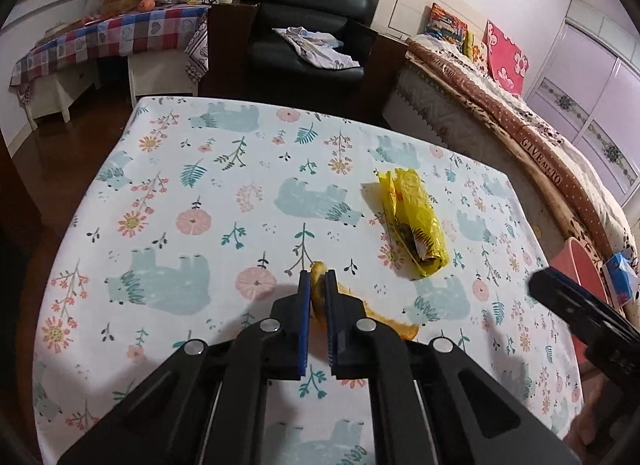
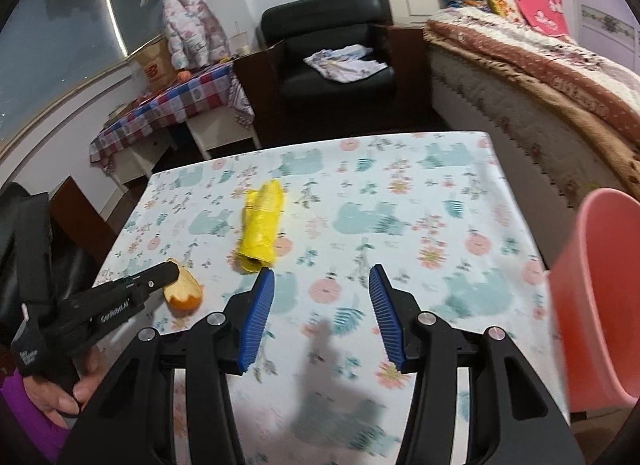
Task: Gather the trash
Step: 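Grasp the orange peel with the left gripper while the right grasps the yellow bag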
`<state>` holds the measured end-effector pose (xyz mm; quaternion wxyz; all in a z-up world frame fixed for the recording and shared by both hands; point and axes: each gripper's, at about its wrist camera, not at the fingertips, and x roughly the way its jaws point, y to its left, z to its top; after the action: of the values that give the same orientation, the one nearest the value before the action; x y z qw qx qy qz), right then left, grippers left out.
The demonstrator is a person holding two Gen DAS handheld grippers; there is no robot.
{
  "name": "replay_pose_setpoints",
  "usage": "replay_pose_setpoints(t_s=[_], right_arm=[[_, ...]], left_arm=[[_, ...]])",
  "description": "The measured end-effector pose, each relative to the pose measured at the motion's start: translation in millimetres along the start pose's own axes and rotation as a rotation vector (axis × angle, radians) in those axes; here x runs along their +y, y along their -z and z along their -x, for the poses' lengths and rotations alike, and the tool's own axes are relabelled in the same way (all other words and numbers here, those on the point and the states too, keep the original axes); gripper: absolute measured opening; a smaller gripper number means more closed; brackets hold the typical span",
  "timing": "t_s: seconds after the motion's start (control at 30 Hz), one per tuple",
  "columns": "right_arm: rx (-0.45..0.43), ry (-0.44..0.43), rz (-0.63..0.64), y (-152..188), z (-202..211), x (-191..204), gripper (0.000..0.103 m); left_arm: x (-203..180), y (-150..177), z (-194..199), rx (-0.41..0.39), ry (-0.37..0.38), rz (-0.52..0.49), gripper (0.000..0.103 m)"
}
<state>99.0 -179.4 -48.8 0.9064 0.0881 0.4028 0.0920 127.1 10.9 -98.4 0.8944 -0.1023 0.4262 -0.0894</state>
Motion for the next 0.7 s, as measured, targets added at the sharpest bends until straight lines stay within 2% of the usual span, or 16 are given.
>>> replay_pose_setpoints(t_s=[0.2, 0.6, 0.63, 0.7], right_arm=[[0.020, -0.061, 0.026, -13, -23, 23, 0.050], [0.090, -0.040, 0.055, -25, -72, 42, 0.050], [0.094, -0.035, 0.061, -24, -75, 44, 0.049], [0.106, -0.023, 0.067, -23, -80, 46, 0.040]], left_arm=[[9, 0, 12, -0.015, 0.018, 0.028, 0.005], [18, 4, 14, -0.002, 0.005, 0.052, 0.005], [18, 4, 14, 0.000, 0.005, 0.053, 0.005], [18, 4, 14, 0.001, 0.004, 0.053, 0.005]])
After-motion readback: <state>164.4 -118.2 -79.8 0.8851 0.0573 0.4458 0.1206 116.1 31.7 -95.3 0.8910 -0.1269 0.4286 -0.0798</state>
